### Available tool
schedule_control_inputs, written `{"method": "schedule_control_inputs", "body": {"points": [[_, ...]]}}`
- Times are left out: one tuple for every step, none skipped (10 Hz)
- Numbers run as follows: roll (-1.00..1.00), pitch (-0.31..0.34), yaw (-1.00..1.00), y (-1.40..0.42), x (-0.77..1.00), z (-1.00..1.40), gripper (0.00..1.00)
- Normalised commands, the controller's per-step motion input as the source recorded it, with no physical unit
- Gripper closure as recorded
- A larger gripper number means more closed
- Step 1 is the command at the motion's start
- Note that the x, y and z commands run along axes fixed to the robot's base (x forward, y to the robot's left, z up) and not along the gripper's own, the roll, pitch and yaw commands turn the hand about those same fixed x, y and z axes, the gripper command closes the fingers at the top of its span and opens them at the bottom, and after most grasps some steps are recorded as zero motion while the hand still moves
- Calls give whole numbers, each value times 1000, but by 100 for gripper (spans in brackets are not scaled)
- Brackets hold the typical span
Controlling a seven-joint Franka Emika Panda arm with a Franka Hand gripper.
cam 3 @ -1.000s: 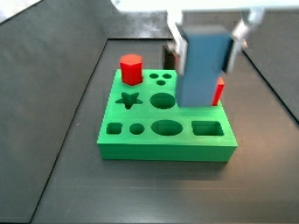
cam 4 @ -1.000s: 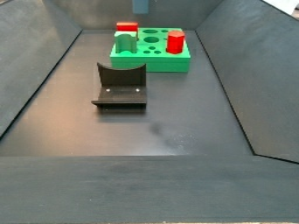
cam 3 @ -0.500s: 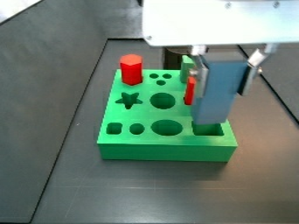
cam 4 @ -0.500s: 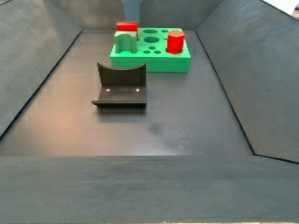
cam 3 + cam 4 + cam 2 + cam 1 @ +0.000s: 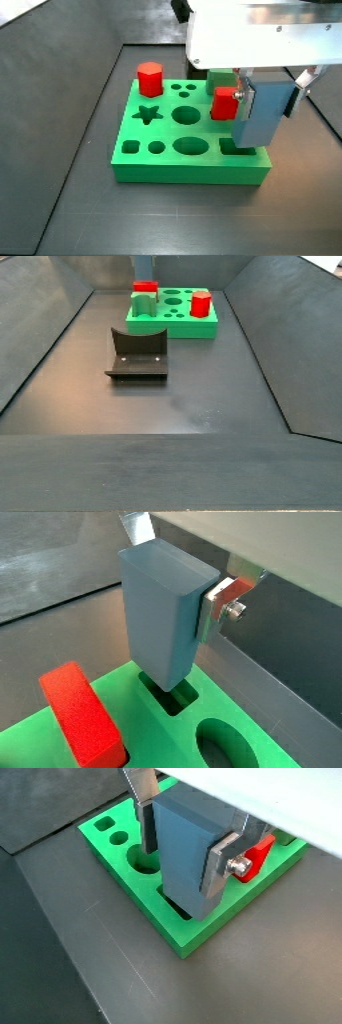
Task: Pick up the rectangle object. Move up. Move to above the board. Insert the rectangle object.
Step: Insert the rectangle object.
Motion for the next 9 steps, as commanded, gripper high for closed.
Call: {"method": "schedule_control_inputs", "body": {"points": [[33, 0, -14, 23, -57, -166, 100], [27, 0, -26, 71, -123, -171, 100], [4, 0, -43, 60, -137, -137, 100], [0, 0, -9, 0, -80, -46, 100], [0, 0, -20, 0, -66, -60, 100], [0, 0, -117, 0, -20, -117, 100], [0, 0, -206, 0, -54, -131, 100], [0, 0, -240, 0, -49, -103, 100], [0, 0, -389, 0, -77, -160, 100]]}}
